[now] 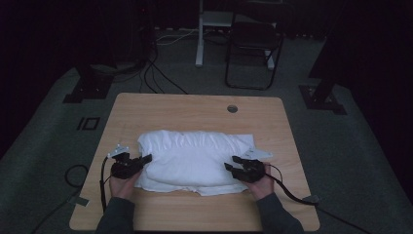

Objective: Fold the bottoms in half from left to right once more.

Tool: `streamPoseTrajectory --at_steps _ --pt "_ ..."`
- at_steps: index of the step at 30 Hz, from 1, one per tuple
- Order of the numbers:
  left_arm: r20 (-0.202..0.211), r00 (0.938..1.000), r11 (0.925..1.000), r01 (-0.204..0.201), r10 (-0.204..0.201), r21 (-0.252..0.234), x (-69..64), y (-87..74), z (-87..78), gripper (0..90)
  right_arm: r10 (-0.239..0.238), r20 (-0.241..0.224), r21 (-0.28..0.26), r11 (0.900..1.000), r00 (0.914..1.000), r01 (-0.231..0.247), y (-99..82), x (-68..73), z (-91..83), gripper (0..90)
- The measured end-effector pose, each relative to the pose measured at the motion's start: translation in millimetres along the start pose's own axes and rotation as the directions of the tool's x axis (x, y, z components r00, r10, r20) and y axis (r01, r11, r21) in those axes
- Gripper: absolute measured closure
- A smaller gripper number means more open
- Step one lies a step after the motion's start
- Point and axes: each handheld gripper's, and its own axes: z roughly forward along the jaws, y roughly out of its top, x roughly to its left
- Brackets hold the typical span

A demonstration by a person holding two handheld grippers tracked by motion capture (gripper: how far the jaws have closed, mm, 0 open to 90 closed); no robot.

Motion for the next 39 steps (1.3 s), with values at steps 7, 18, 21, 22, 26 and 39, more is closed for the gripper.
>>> streamPoseTrajectory --at_steps 7,18,21,22,26,39 --pt "0.025 0.9993 0.9989 -0.027 0.028 -0.038 -9.5 17.2 -7.5 82.6 -0.051 -0.044 0.012 0.9986 0.9977 0.052 24.7 26.1 41.4 50.4" --pt "0.099 0.9848 0.9846 -0.131 0.143 -0.116 -49.3 56.2 -12.4 83.7 -0.08 -0.03 0.105 0.991 0.9964 0.082 8.3 40.4 86.7 54.0" --pt "0.098 0.9817 0.9814 -0.152 0.164 -0.117 -57.0 61.0 -8.8 83.7 -0.063 -0.041 0.121 0.9903 0.9972 0.067 11.5 38.4 84.2 53.4" --pt "0.1 0.9811 0.9809 -0.153 0.165 -0.12 -57.8 62.0 -8.1 83.7 -0.057 -0.054 0.132 0.9892 0.9969 0.064 14.0 36.7 81.3 51.5" --pt "0.1 0.9822 0.9819 -0.147 0.159 -0.12 -57.0 63.6 -7.8 83.7 -0.096 -0.043 0.106 0.9893 0.9945 0.1 31.8 29.8 56.0 59.3" --pt "0.105 0.9776 0.9788 -0.17 0.182 -0.114 -64.6 70.7 0.5 83.8 -0.107 0.045 0.179 0.9789 0.9932 0.097 51.1 15.1 118.0 63.9"
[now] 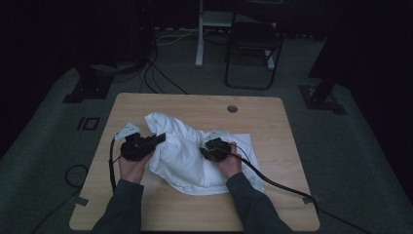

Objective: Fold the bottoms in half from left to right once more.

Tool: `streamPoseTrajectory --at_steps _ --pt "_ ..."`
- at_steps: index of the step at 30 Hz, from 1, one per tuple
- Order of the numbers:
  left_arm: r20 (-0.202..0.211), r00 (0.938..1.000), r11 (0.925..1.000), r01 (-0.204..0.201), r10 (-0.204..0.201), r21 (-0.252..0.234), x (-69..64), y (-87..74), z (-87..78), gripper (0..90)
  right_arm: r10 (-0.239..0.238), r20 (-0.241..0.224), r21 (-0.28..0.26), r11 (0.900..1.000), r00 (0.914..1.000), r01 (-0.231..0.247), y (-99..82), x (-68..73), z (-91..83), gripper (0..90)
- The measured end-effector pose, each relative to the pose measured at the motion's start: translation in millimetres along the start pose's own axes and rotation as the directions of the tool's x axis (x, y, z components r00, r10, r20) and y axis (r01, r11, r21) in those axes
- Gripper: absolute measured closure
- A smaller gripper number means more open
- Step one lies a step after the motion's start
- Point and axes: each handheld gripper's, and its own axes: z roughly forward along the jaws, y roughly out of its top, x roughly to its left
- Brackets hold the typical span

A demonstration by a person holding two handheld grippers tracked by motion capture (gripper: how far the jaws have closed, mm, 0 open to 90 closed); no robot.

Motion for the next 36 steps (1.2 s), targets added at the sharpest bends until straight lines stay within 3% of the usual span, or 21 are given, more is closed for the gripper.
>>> streamPoseTrajectory --at_steps 3,7,9,11,13,14,17,18,20,23,25,27,29,31,32,34,35,36 --pt "0.004 1.0 1.0 -0.003 0.003 0.004 -1.2 -0.2 5.2 83.8 -0.007 0.009 0.012 0.9999 0.9999 0.007 -3.4 3.8 7.6 61.9" --pt "0.007 1.0 1.0 0.003 -0.003 -0.007 -1.0 2.1 4.3 83.8 -0.037 0.014 -0.015 0.9992 0.9992 0.037 -4.7 4.1 -19.9 51.1" --pt "0.006 1.0 1.0 -0.003 0.003 -0.005 -1.8 3.3 4.1 83.8 -0.047 0.0 -0.053 0.9975 0.9989 0.047 -11.0 5.6 -36.4 51.4" --pt "0.007 0.9999 1.0 -0.008 0.008 -0.004 -3.0 4.6 5.1 83.8 -0.051 -0.015 -0.036 0.9981 0.9986 0.05 -19.9 8.2 -42.2 52.1" --pt "0.014 0.9999 0.9999 -0.008 0.008 -0.007 -5.0 6.6 6.3 83.8 -0.084 -0.006 0.028 0.9961 0.9965 0.084 -28.6 14.8 -34.3 54.7" --pt "0.017 0.9998 0.9999 -0.011 0.011 -0.009 -6.5 7.8 7.1 83.9 -0.085 -0.005 0.027 0.996 0.9964 0.085 -31.3 18.4 -30.2 57.7" --pt "0.022 0.9995 0.9997 -0.021 0.021 -0.017 -10.7 12.8 9.5 83.9 -0.035 -0.039 0.008 0.9993 0.9986 0.035 -30.9 21.0 -25.8 60.3" --pt "0.023 0.9994 0.9995 -0.026 0.026 -0.019 -12.0 15.3 10.3 83.9 -0.006 -0.081 -0.016 0.9999 0.9967 0.005 -30.1 24.5 -20.5 61.4" --pt "0.026 0.999 0.9991 -0.037 0.038 -0.021 -15.0 19.8 11.7 83.9 0.044 -0.117 -0.036 0.9982 0.9922 -0.048 -29.8 29.6 -14.0 61.4" --pt "0.028 0.9979 0.9982 -0.057 0.058 -0.018 -19.6 22.9 14.4 83.9 0.005 -0.09 -0.04 0.9991 0.9959 -0.008 -22.2 45.6 -9.4 60.7" --pt "0.03 0.9973 0.9977 -0.066 0.067 -0.018 -21.2 22.5 14.7 83.9 -0.041 -0.099 -0.036 0.9986 0.9942 0.038 -17.4 50.4 -13.9 51.9" --pt "0.034 0.9973 0.9977 -0.065 0.065 -0.02 -20.5 21.8 13.4 83.9 -0.076 -0.118 -0.067 0.9954 0.9901 0.069 -16.9 47.9 -28.2 48.4" --pt "0.031 0.9974 0.9978 -0.065 0.065 -0.017 -20.2 21.5 12.2 83.9 -0.102 -0.071 -0.095 0.9909 0.9923 0.095 -21.7 39.9 -46.3 48.2" --pt "0.032 0.9974 0.9978 -0.064 0.065 -0.018 -20.2 21.4 11.1 83.9 -0.11 0.003 -0.08 0.9907 0.9939 0.11 -29.6 27.8 -58.9 46.8" --pt "0.034 0.9974 0.9979 -0.062 0.063 -0.019 -20.9 21.5 11.0 83.9 -0.098 0.017 -0.061 0.9932 0.9951 0.099 -34.5 21.7 -60.6 46.4" --pt "0.041 0.9971 0.9977 -0.064 0.065 -0.022 -24.0 22.7 12.2 83.9 -0.068 -0.011 -0.012 0.9976 0.9976 0.068 -45.3 12.1 -51.0 45.7" --pt "0.041 0.9971 0.9977 -0.064 0.065 -0.022 -24.0 22.7 12.2 83.9 -0.068 -0.011 -0.012 0.9976 0.9976 0.068 -45.3 12.1 -51.0 45.7" --pt "0.053 0.9958 0.9971 -0.073 0.074 -0.023 -29.0 24.4 14.0 83.9 -0.058 -0.033 0.006 0.9983 0.9978 0.058 -50.7 12.6 -33.7 47.0"
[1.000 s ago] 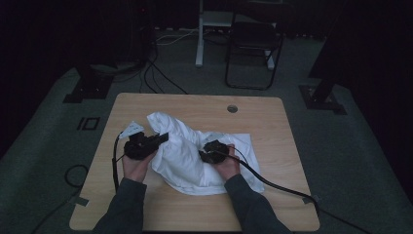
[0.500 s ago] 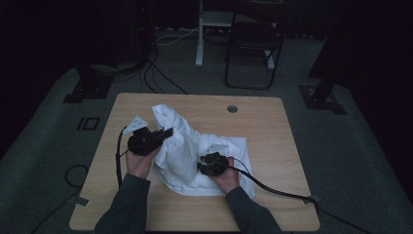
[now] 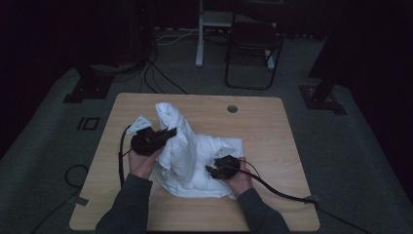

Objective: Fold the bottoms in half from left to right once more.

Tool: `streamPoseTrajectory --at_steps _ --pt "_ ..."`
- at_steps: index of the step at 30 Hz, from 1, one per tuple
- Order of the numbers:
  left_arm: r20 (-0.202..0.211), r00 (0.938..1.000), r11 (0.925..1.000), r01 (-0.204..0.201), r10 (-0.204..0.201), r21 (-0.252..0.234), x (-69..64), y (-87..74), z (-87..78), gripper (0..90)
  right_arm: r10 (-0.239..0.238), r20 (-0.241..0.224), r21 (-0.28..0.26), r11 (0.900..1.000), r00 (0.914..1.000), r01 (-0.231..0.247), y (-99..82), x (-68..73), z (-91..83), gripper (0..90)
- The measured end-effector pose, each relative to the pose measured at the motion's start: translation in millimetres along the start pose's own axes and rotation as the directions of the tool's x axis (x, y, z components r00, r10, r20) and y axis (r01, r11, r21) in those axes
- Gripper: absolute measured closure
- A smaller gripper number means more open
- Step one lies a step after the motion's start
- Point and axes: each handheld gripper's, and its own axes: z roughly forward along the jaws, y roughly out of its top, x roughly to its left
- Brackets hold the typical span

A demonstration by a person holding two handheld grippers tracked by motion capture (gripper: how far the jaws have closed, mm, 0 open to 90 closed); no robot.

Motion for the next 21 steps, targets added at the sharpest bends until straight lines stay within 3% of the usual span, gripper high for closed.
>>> streamPoseTrajectory --at_steps 4,7,9,11,12,15,18,21 --pt "0.016 0.9994 0.9994 -0.031 0.031 0.012 -10.9 4.9 7.5 83.9 0.041 -0.056 -0.042 0.9982 0.9976 -0.044 7.6 3.1 15.4 49.1" --pt "0.013 0.9984 0.9981 -0.054 0.054 0.028 -16.0 5.1 15.1 83.8 0.001 -0.063 -0.046 0.9989 0.998 -0.004 19.7 14.7 25.4 49.2" --pt "0.02 0.9984 0.9979 -0.053 0.053 0.037 -17.6 2.9 18.7 83.8 -0.069 -0.063 -0.04 0.997 0.9957 0.066 24.8 20.3 21.2 46.4" --pt "0.028 0.9982 0.9977 -0.055 0.054 0.04 -19.2 0.5 20.3 83.8 -0.078 -0.062 -0.048 0.996 0.995 0.075 25.1 19.9 14.5 44.8" --pt "0.03 0.998 0.9975 -0.057 0.056 0.041 -19.7 0.0 20.9 83.8 -0.069 -0.075 -0.099 0.9931 0.9947 0.062 19.1 11.7 -4.0 47.0" --pt "0.033 0.9973 0.9965 -0.067 0.065 0.05 -23.9 -1.6 23.2 83.8 -0.014 -0.049 -0.138 0.9904 0.9987 0.007 4.7 -8.3 -23.9 49.4" --pt "0.041 0.9969 0.9963 -0.069 0.067 0.052 -28.3 -2.6 28.0 83.8 0.053 0.015 -0.074 0.9959 0.9985 -0.052 -11.3 -31.4 -26.9 49.6" --pt "0.056 0.9963 0.9958 -0.069 0.065 0.061 -32.8 -4.2 35.9 83.8 0.063 0.048 -0.013 0.998 0.9969 -0.062 -19.3 -38.4 -16.8 51.1"
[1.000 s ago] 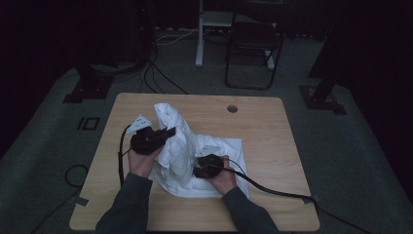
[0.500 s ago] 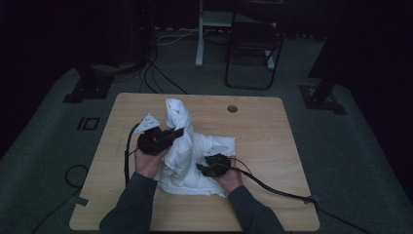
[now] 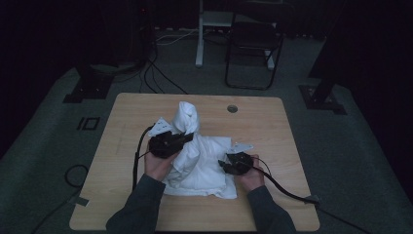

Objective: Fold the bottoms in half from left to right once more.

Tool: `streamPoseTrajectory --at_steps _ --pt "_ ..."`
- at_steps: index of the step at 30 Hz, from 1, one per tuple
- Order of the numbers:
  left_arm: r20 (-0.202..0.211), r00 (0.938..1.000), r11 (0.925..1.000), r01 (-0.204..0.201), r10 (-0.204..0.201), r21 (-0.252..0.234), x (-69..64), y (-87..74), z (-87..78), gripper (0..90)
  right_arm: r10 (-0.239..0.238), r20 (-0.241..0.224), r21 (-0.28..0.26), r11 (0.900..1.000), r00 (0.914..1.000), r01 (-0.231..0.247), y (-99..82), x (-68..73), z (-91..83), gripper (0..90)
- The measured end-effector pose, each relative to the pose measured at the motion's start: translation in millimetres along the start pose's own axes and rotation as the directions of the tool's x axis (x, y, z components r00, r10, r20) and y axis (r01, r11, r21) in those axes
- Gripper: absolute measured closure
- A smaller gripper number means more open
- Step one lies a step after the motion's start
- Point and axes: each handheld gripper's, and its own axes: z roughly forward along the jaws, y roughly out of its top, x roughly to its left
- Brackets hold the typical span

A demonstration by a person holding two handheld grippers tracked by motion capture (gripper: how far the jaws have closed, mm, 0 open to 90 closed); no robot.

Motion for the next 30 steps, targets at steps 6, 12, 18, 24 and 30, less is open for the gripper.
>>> streamPoseTrajectory --at_steps 6,12,18,24,30 --pt "0.037 0.9993 0.9996 -0.005 0.003 0.029 -12.3 -6.9 22.3 83.7 -0.032 0.0 0.022 0.9993 0.9995 0.032 0.6 5.7 10.3 53.4" --pt "0.069 0.9976 0.9976 -0.002 -0.003 0.069 -24.6 -25.2 46.0 83.7 0.039 0.009 -0.054 0.9978 0.9992 -0.038 -3.2 -12.6 -14.4 49.3" --pt "0.094 0.9956 0.9859 -0.011 -0.005 0.167 -41.7 -59.3 79.1 83.3 0.131 0.032 -0.142 0.9819 0.9909 -0.125 -8.3 -39.1 -48.6 48.4" --pt "0.065 0.9978 0.9679 -0.025 0.009 0.25 -52.1 -88.6 108.5 83.1 0.164 -0.004 -0.218 0.9626 0.9865 -0.16 -5.8 -46.0 -71.7 41.3" --pt "0.043 0.9987 0.965 -0.035 0.025 0.26 -54.6 -90.5 111.8 82.7 0.154 -0.055 -0.295 0.9414 0.9865 -0.163 5.9 -39.0 -84.8 32.5"
